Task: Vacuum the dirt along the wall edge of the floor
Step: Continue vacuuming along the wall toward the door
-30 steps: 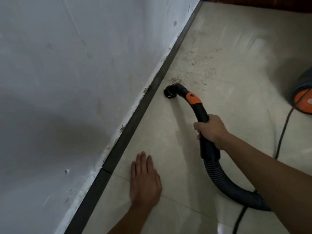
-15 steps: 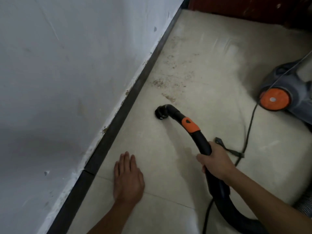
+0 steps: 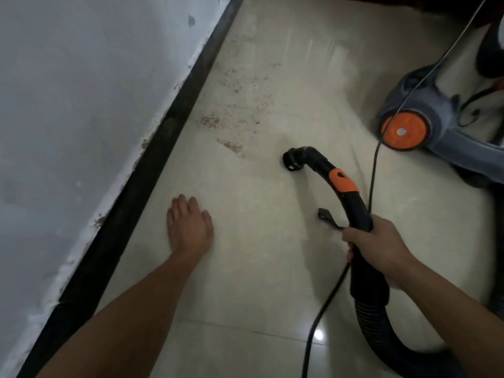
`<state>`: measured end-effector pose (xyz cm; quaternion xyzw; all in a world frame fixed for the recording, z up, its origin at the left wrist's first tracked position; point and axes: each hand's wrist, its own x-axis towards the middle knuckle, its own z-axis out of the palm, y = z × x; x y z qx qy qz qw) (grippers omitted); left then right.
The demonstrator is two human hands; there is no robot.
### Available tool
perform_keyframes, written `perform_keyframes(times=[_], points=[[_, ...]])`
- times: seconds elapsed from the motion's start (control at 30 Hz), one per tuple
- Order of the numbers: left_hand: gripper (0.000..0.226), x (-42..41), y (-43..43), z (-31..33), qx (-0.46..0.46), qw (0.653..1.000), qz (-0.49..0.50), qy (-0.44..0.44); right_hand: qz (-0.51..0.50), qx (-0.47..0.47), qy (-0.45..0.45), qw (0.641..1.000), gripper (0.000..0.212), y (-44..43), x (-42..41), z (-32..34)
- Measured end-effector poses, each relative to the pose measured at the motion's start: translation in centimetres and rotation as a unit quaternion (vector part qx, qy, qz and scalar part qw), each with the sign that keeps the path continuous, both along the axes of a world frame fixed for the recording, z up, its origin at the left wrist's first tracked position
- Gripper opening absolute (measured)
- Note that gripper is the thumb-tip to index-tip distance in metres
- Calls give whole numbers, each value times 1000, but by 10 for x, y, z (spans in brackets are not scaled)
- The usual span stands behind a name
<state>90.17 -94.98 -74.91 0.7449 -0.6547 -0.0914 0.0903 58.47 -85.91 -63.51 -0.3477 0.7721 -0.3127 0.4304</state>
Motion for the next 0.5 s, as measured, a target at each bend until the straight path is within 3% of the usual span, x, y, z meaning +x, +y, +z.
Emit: perform_keyframes(times=[0.5], points=[[56,-7,-54,-6,-1,999,49,-1,90,23,87,992,20,-67,86,1]])
